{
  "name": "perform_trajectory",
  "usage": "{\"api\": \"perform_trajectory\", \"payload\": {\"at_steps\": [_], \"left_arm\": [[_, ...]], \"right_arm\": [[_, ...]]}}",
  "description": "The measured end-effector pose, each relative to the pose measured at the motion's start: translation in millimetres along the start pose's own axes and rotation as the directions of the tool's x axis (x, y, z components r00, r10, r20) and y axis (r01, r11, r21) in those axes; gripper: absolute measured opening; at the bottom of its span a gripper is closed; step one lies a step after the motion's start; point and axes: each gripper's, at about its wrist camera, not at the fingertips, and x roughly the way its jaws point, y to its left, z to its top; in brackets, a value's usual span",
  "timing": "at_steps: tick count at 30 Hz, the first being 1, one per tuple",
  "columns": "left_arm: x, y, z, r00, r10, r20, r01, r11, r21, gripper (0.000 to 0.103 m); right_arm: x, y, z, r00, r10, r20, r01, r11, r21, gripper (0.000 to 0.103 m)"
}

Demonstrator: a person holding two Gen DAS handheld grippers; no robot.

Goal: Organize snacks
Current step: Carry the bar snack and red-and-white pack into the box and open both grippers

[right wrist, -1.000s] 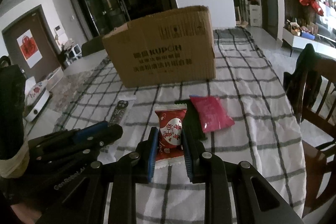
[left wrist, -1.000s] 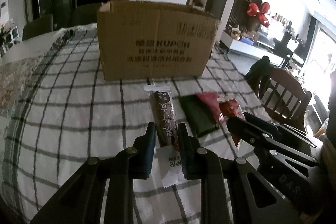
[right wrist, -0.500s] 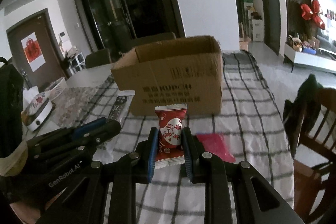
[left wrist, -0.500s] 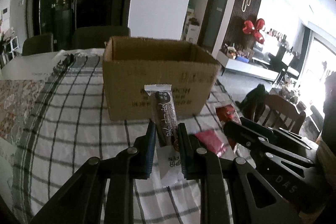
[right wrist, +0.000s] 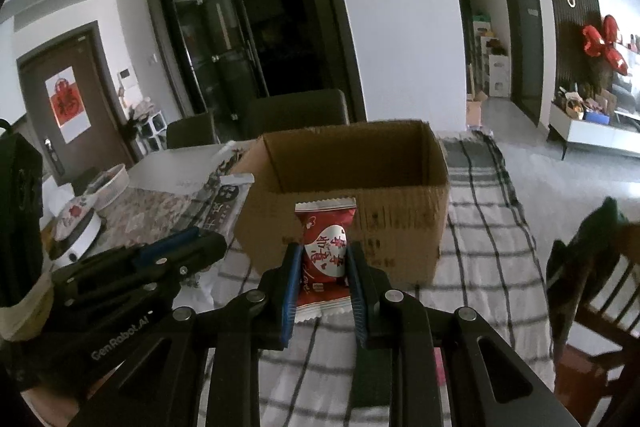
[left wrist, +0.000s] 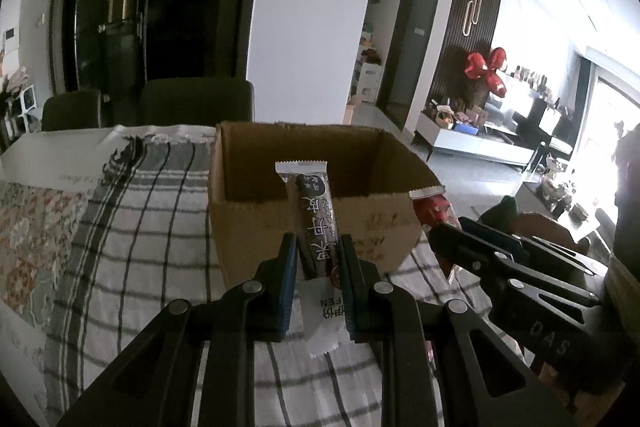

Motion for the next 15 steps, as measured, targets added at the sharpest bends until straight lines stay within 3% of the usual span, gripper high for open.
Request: {"api": "perform_trajectory", "payload": {"at_steps": [15], "left_arm": [[51.5, 5.9, 62.0, 1.0, 0.005, -0.025, -0.005, 0.999, 0.033, 0.021]], "right_arm": [[43.7, -16.5, 60.8, 0.999, -0.039, 0.013, 0.039, 0.999, -0.036, 0.024]]}}
